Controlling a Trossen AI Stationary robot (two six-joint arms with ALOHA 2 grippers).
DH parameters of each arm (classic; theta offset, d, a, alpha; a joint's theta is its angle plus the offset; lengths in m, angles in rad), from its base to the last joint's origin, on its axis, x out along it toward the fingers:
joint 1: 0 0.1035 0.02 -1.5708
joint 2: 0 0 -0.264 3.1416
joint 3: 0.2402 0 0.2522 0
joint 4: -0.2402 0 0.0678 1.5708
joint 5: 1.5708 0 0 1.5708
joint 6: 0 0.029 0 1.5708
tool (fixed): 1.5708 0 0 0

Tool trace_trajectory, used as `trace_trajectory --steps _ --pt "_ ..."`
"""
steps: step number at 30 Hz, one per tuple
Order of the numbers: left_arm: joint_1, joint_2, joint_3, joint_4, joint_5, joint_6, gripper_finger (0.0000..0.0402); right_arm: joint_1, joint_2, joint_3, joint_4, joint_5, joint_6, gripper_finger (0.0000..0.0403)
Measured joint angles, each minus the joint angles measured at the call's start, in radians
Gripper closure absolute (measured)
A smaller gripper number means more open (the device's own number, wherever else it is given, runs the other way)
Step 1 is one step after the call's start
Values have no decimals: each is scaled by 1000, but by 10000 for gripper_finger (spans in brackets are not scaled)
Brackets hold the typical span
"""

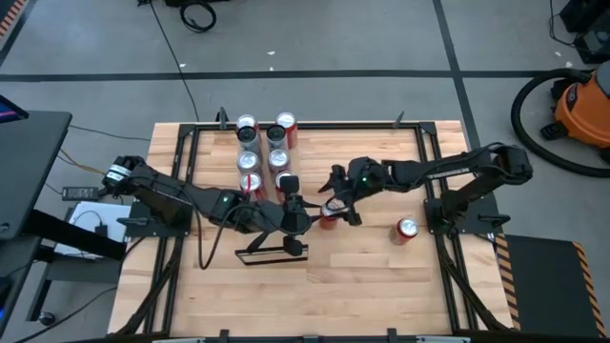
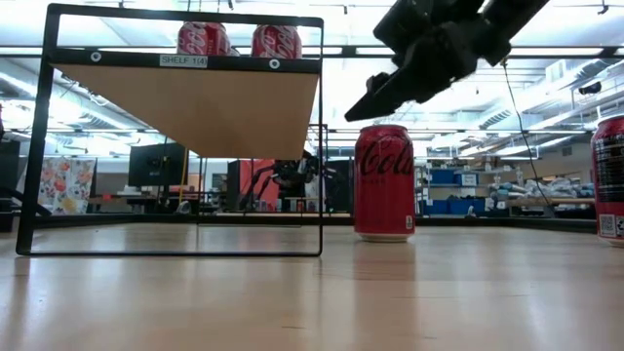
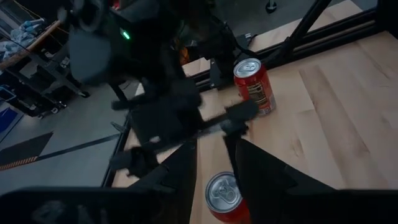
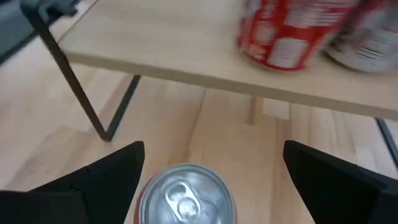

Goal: Place canned beverage on shelf
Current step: Put the left red and black soda can on the shelf

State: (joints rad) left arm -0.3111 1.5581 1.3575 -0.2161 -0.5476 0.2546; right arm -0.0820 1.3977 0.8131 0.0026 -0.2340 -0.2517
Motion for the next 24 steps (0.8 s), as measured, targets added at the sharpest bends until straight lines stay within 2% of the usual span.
trace_trajectory --steps 8,18,24 --pt "0 0 0 0 0 0 281 12 109 85 -73 -125 -95 10" --pt "0 0 0 -14 0 0 281 28 174 151 -232 -6 -195 25" --pt "0 0 0 -15 0 0 281 24 173 152 -254 119 -9 71"
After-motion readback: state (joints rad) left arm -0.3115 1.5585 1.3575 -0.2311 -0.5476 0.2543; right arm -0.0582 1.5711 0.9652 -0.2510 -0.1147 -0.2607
